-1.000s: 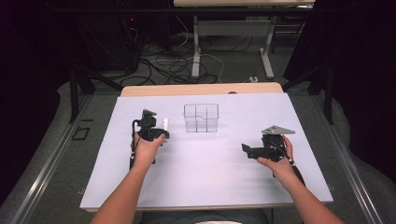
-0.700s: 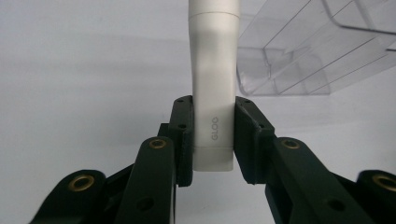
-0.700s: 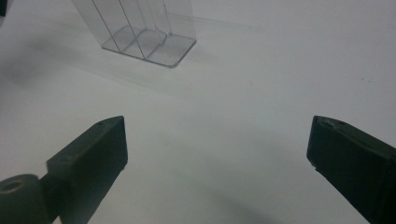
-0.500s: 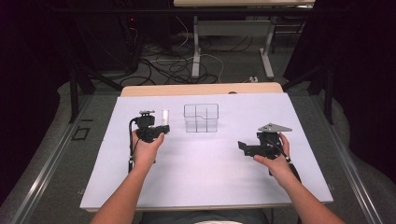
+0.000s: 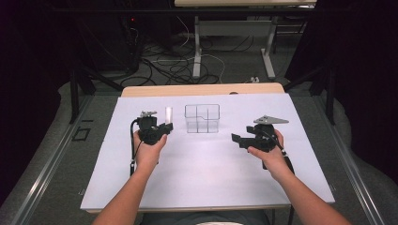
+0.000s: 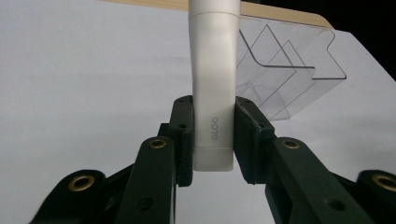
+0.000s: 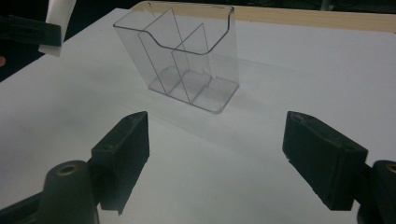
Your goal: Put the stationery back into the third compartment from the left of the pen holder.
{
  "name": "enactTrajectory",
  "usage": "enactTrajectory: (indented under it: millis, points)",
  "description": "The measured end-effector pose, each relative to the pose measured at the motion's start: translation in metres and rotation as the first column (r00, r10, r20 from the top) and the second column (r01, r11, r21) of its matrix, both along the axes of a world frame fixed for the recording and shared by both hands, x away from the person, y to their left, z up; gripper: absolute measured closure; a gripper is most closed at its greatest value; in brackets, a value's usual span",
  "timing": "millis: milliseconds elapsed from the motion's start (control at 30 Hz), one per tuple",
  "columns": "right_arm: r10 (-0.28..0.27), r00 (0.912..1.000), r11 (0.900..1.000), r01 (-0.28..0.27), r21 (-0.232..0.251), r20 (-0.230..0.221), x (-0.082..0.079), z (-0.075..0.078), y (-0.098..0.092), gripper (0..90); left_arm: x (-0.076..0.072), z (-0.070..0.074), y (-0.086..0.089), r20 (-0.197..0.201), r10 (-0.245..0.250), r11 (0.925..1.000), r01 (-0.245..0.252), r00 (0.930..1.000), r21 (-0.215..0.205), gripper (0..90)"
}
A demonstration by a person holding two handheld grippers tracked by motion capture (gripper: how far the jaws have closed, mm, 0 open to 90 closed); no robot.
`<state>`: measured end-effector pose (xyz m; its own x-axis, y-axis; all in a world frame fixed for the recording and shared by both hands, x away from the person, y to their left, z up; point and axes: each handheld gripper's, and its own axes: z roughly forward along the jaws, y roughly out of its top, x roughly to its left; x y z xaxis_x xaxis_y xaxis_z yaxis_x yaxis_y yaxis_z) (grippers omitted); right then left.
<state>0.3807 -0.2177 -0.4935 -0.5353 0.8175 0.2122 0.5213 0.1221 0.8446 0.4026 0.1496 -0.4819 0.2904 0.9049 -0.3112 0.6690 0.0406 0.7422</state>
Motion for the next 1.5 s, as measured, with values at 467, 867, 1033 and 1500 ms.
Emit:
enactTrajectory:
  millis: [467, 867, 1033, 1500]
  points:
    - [0.086, 0.9961, 0.996, -0.085, 0.031, -0.022, 0.013, 0.021, 0.029, 31.5, -0.006, 0.001, -0.017, 0.042, -0.053, 0.9982, 0.054, 0.9977, -0.027, 70.8]
    - [0.106, 0.9926, 0.990, -0.100, 0.095, -0.060, 0.025, 0.037, 0.049, 34.5, -0.011, -0.002, -0.048, 0.062, -0.120, 0.9915, 0.123, 0.9908, -0.043, 70.8]
    - [0.108, 0.9915, 0.987, -0.099, 0.130, -0.072, 0.029, 0.044, 0.057, 38.0, -0.013, 0.000, -0.061, 0.073, -0.150, 0.9868, 0.154, 0.9859, -0.049, 70.8]
    - [0.139, 0.9810, 0.964, -0.103, 0.244, -0.135, 0.036, 0.047, 0.071, 50.8, -0.019, 0.000, -0.081, 0.090, -0.208, 0.9712, 0.217, 0.9739, -0.099, 70.7]
